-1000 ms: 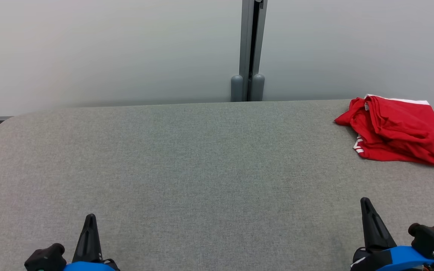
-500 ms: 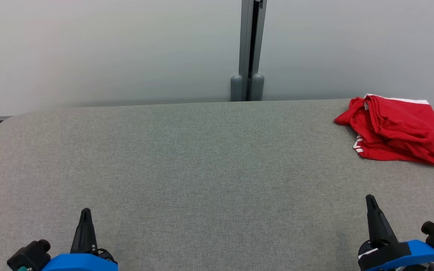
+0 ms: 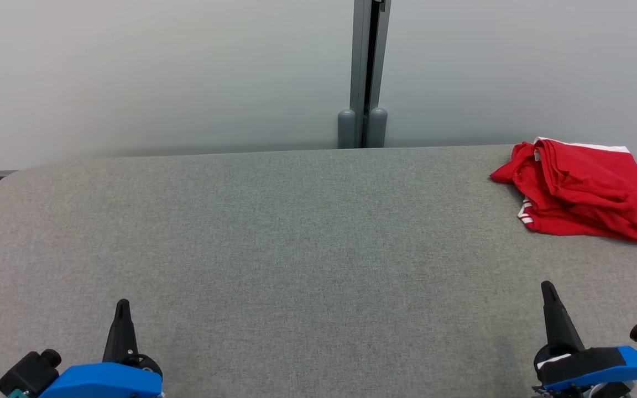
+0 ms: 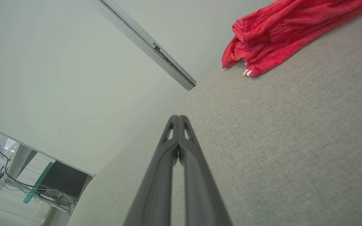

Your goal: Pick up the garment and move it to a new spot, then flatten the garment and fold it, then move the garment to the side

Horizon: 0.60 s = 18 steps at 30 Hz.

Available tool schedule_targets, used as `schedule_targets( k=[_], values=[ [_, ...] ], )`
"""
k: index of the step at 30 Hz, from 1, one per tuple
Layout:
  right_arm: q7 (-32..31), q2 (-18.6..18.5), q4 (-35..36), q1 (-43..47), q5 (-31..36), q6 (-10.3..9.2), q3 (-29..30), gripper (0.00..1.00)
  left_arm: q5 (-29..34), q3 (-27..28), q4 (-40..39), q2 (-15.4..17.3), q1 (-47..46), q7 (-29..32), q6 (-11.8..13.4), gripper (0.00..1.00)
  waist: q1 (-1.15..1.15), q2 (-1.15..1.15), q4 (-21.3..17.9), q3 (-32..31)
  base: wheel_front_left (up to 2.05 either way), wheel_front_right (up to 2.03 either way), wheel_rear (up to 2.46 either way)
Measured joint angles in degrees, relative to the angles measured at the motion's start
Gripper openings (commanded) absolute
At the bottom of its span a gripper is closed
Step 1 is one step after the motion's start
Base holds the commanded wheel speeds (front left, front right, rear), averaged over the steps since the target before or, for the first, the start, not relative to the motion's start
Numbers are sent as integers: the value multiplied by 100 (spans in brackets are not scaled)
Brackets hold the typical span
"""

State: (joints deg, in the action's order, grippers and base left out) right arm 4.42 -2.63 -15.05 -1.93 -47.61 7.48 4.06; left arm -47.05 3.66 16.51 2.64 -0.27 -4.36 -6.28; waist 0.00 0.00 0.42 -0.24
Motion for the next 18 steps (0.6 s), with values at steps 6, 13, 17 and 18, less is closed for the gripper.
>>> schedule_targets(
  k=[6,13,17,18],
  values=[
    [-103,0,5,-44,-447,0,20,0,-452,38,-24,1,-78,100,-10,0,0,0,-3,3,0,0,0],
    [-230,0,18,-93,-923,0,45,0,-936,79,-51,2,-118,229,-25,0,0,0,-7,7,0,0,0],
    [-286,0,26,-114,-1194,0,58,0,-1209,92,-62,2,-157,286,-26,0,0,0,-9,9,0,0,0],
    [-296,0,27,-115,-1255,0,63,0,-1268,97,-66,3,-171,308,-26,0,0,0,-9,9,0,0,0]
  ],
)
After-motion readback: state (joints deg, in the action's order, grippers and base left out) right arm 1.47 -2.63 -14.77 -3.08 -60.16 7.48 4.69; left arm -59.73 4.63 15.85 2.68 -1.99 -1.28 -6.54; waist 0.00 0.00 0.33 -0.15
